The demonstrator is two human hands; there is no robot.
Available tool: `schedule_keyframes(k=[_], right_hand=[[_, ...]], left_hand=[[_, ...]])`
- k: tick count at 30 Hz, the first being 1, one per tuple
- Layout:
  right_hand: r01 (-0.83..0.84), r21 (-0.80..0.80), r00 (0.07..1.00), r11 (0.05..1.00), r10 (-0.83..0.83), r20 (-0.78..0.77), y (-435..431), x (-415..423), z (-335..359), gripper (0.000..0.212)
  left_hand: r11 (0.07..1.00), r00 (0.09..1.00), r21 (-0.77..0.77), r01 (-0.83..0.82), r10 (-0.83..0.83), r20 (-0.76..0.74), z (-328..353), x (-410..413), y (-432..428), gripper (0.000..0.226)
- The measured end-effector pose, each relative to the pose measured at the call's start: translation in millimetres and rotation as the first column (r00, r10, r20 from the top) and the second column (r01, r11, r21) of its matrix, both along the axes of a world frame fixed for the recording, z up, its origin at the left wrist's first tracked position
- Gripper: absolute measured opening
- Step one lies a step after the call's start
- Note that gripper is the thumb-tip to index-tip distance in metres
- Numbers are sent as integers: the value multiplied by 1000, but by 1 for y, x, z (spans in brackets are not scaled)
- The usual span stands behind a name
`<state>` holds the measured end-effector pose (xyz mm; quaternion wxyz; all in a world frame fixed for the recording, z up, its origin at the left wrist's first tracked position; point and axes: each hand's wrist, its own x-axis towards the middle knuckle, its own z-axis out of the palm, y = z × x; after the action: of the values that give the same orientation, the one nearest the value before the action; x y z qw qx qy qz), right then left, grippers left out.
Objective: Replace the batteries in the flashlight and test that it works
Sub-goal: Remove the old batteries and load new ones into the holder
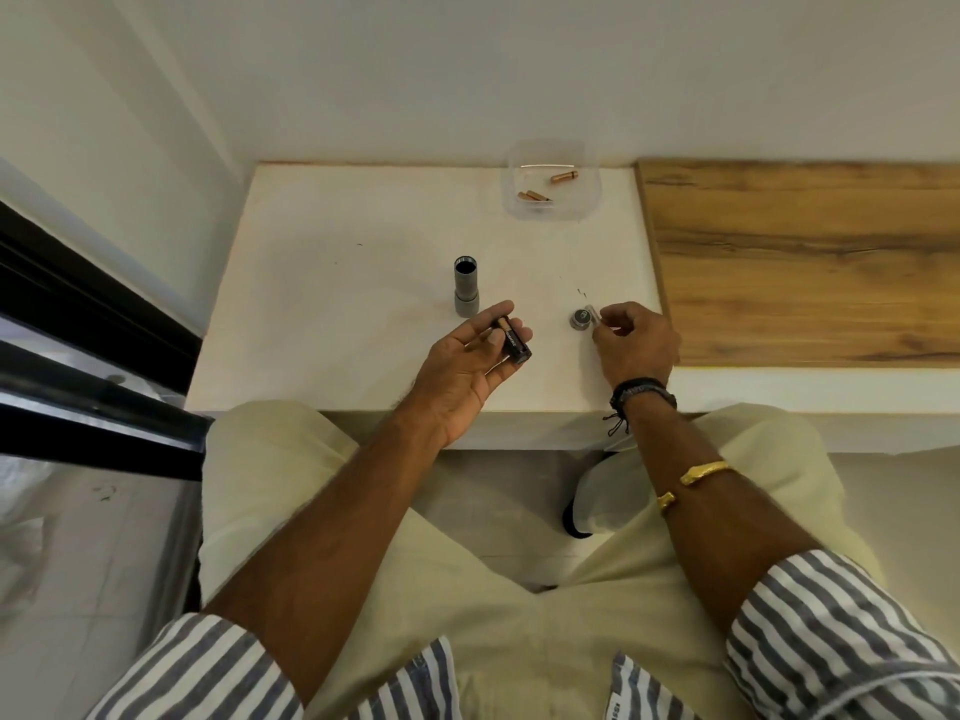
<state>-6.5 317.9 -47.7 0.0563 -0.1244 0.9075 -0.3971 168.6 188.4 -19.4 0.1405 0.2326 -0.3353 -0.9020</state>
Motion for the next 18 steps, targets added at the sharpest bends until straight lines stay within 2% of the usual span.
schedule_keyframes(k=[3, 7, 10, 12, 14, 16, 18], right_hand=[[16, -35, 1000, 999, -15, 16, 3, 3, 5, 23], [-16, -176, 1000, 984, 18, 12, 1, 18, 23, 12], [-125, -319, 971, 940, 182, 155, 2, 32, 37, 13], [-281, -353, 922, 892, 353, 159, 3, 42, 45, 15], [-372, -347, 882, 861, 444, 156, 1, 52, 50, 15], [-333, -380, 862, 863, 442, 246, -1, 60, 52, 14], [-236, -441, 810, 866, 426, 403, -4, 67, 53, 13]], left_hand=[[1000, 1000, -9, 13, -13, -1, -1, 1, 0, 30], [999, 1000, -51, -9, 10, 15, -2, -1, 1, 29], [996, 999, -91, -21, 25, 41, -2, -1, 1, 28], [992, 997, -124, -16, 24, 68, -3, -1, 0, 27], [987, 996, -162, -10, 25, 88, -3, 0, 0, 27], [978, 994, -209, -7, 30, 107, -3, 1, 0, 27], [959, 990, -284, 7, 32, 134, -4, 2, 1, 28]])
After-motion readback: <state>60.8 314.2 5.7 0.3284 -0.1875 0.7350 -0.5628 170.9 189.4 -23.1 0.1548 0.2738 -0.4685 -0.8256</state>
